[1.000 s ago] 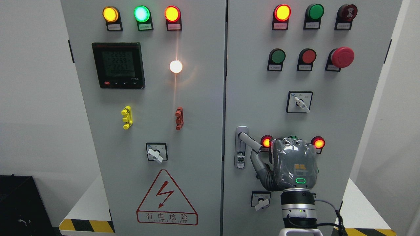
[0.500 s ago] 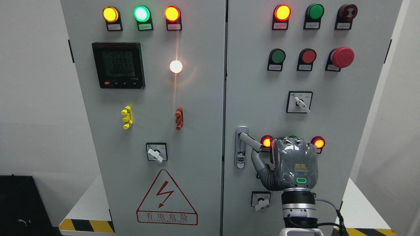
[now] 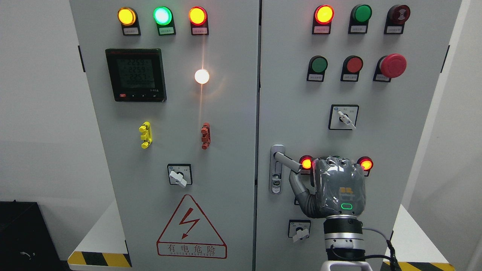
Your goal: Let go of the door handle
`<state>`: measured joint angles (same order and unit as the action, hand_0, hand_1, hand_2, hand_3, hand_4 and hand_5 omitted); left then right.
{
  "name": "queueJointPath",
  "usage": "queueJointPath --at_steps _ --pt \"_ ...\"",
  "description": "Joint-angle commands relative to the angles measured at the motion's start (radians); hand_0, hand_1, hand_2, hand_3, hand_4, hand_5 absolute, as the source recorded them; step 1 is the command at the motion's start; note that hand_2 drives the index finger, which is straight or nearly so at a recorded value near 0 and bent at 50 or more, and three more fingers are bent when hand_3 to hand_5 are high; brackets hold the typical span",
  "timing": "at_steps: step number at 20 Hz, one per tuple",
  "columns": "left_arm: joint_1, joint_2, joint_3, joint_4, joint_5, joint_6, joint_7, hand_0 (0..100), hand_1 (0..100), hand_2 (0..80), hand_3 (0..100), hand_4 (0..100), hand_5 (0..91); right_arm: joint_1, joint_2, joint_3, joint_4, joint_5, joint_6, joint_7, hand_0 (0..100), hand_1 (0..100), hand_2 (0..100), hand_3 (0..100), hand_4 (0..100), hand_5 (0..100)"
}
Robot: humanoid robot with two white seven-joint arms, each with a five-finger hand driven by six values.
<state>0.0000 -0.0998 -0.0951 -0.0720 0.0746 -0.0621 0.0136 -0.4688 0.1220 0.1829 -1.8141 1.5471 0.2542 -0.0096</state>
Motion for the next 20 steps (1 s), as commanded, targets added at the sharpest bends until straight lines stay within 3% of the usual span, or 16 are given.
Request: queueJointPath --at_steps 1,20 --pt "0.017 0.000 0.000 0.000 0.001 -0.001 0.000 12 56 0.0 0 0 0.0 -0.008 0.001 0.000 -0.001 -0.001 -0.001 -0.001 57 24 92 100 100 94" --pt "0.017 0.000 0.000 0.000 0.001 -0.001 0.000 12 56 0.0 0 0 0.0 -0.005 0.001 0.000 -0.005 -0.002 -0.003 -0.001 57 24 91 100 100 93"
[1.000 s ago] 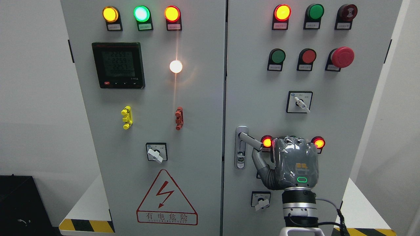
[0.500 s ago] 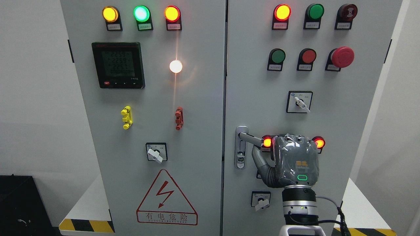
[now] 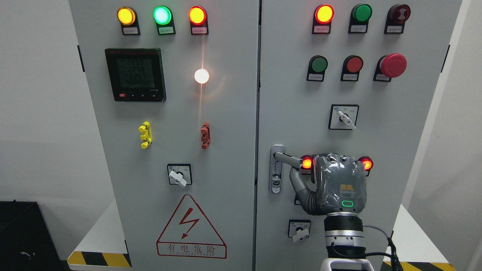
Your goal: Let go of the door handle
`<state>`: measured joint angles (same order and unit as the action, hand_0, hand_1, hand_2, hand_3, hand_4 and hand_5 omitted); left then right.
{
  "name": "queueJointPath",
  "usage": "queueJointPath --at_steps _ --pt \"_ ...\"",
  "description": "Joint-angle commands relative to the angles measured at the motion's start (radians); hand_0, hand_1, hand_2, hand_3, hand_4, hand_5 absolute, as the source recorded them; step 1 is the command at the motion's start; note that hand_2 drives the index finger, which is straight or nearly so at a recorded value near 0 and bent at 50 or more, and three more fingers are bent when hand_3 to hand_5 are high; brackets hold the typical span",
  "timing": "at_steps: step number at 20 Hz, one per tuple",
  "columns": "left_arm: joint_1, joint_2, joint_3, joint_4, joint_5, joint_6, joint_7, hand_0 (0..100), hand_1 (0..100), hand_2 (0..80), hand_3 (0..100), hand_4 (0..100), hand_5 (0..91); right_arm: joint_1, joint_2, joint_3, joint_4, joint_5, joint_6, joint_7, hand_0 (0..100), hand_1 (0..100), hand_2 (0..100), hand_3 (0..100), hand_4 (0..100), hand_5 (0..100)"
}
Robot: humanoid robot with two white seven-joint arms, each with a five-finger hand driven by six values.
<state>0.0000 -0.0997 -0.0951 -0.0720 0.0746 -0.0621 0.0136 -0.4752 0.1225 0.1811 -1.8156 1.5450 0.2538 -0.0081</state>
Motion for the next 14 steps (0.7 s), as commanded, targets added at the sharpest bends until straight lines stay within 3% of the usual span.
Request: queueJointPath --at_steps 1,14 --pt "0.017 0.000 0.000 0.000 -0.001 -0.001 0.000 12 56 0.0 0 0 0.0 0.001 0.000 0.001 -0.004 0.000 -0.002 -0.003 57 24 91 100 100 93" --pt "0.017 0.000 0.000 0.000 0.001 -0.001 0.000 12 56 0.0 0 0 0.0 0.026 -0.001 0.003 -0.022 -0.002 -0.007 -0.004 58 22 91 100 100 93"
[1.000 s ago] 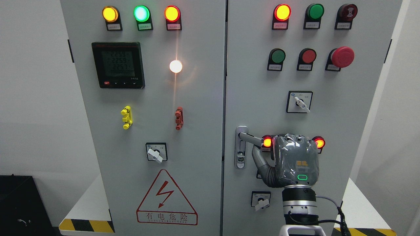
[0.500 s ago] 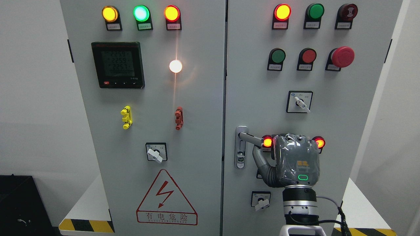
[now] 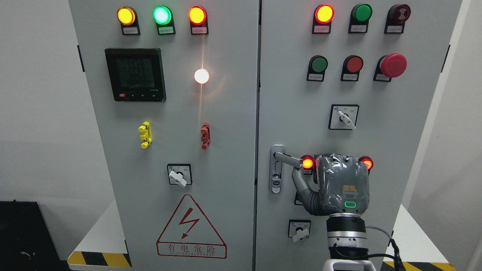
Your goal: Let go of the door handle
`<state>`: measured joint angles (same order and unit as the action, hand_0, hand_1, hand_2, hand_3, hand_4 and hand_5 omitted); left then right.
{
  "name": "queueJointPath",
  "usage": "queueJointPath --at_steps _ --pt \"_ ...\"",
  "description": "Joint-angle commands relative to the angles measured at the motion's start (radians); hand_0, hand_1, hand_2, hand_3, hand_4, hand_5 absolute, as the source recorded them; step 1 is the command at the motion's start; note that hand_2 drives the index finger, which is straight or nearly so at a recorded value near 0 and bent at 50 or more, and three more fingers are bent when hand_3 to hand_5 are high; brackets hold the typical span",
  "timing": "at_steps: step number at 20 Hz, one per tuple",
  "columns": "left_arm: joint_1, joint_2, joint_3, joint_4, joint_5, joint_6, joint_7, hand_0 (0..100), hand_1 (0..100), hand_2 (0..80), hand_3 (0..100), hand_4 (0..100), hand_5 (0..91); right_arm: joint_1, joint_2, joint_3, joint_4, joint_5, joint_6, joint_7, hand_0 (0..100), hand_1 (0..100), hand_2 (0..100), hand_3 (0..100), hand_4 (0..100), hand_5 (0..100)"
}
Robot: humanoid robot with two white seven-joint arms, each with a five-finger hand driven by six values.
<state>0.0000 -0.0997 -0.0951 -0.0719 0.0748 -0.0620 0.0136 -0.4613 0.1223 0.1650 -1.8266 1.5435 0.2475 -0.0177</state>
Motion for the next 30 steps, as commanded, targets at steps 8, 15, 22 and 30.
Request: queueJointPath --at_steps 8,15,22,30 --pt "0.017 0.000 0.000 0.000 0.000 -0.001 0.000 12 56 0.0 0 0 0.0 0.026 -0.003 0.021 -0.017 -0.002 0.000 0.005 56 22 91 100 100 93" --pt "0.017 0.000 0.000 0.000 0.000 -0.001 0.000 12 56 0.0 0 0 0.0 0.050 -0.003 0.022 -0.037 -0.002 -0.005 -0.005 56 23 91 100 100 93" --pt "0.017 0.000 0.000 0.000 -0.001 -0.001 0.000 12 56 0.0 0 0 0.0 0.151 -0.003 0.019 -0.137 -0.003 -0.043 -0.016 55 22 87 100 99 91" --pt "0.017 0.000 0.000 0.000 0.000 -0.001 0.000 12 56 0.0 0 0 0.0 0.286 -0.001 -0.027 -0.263 -0.009 -0.164 -0.028 55 21 65 97 87 76"
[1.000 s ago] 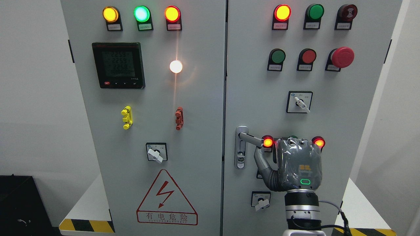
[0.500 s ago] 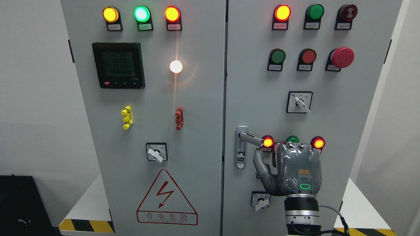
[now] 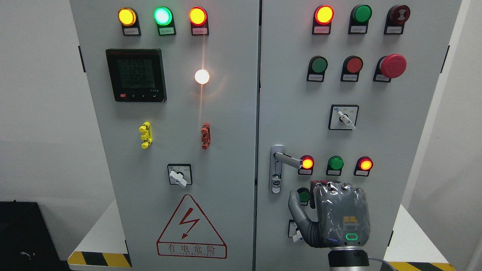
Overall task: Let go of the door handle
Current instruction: 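Open the right hand fingers and pull the hand away from the handle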
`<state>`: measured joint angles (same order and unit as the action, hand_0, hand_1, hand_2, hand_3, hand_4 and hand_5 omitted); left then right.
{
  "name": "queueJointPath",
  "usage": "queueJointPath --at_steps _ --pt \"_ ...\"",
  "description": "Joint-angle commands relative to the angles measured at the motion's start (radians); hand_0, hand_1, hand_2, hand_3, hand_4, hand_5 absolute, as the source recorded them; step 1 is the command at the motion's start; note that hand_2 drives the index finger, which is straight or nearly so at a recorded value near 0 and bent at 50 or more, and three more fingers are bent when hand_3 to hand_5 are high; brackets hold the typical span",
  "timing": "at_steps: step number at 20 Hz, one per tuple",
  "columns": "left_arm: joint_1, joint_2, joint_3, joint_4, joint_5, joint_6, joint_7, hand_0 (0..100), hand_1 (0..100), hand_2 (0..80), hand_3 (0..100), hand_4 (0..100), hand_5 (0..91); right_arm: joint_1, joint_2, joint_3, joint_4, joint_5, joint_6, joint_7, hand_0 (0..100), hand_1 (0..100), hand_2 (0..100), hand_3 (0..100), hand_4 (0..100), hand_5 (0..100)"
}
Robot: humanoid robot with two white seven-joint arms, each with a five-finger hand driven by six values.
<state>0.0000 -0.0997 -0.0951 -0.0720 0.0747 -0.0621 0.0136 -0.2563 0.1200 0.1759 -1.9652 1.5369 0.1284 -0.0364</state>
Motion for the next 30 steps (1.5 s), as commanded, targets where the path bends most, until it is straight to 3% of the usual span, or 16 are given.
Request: queueJointPath --at_steps 1,5,9,13,15,18,30 --pt "0.017 0.000 0.000 0.000 -0.001 -0.001 0.000 12 56 0.0 0 0 0.0 0.086 0.003 -0.053 -0.124 -0.004 -0.068 -0.025 55 21 62 93 84 73" --pt "0.017 0.000 0.000 0.000 0.000 -0.001 0.000 12 56 0.0 0 0 0.0 0.103 0.004 -0.143 -0.124 -0.059 -0.199 -0.076 53 24 46 69 72 63" --pt "0.017 0.000 0.000 0.001 -0.001 -0.001 0.000 12 56 0.0 0 0 0.0 0.103 0.004 -0.236 -0.124 -0.177 -0.305 -0.074 52 27 28 40 45 42" --pt "0.017 0.000 0.000 0.001 -0.001 -0.001 0.000 12 56 0.0 0 0 0.0 0.106 0.007 -0.269 -0.124 -0.317 -0.389 -0.083 53 26 14 21 25 24" --pt "0.017 0.000 0.000 0.000 0.000 -0.001 0.000 12 56 0.0 0 0 0.0 0.106 0.010 -0.269 -0.124 -0.336 -0.411 -0.120 53 24 9 14 19 17" --pt "0.017 0.000 0.000 0.000 -0.001 -0.001 0.000 12 56 0.0 0 0 0.0 0.109 0.015 -0.271 -0.124 -0.336 -0.458 -0.142 54 23 9 13 19 17" --pt "0.017 0.000 0.000 0.001 0.000 -0.001 0.000 12 56 0.0 0 0 0.0 0.115 0.015 -0.302 -0.123 -0.342 -0.452 -0.137 52 25 13 16 20 17"
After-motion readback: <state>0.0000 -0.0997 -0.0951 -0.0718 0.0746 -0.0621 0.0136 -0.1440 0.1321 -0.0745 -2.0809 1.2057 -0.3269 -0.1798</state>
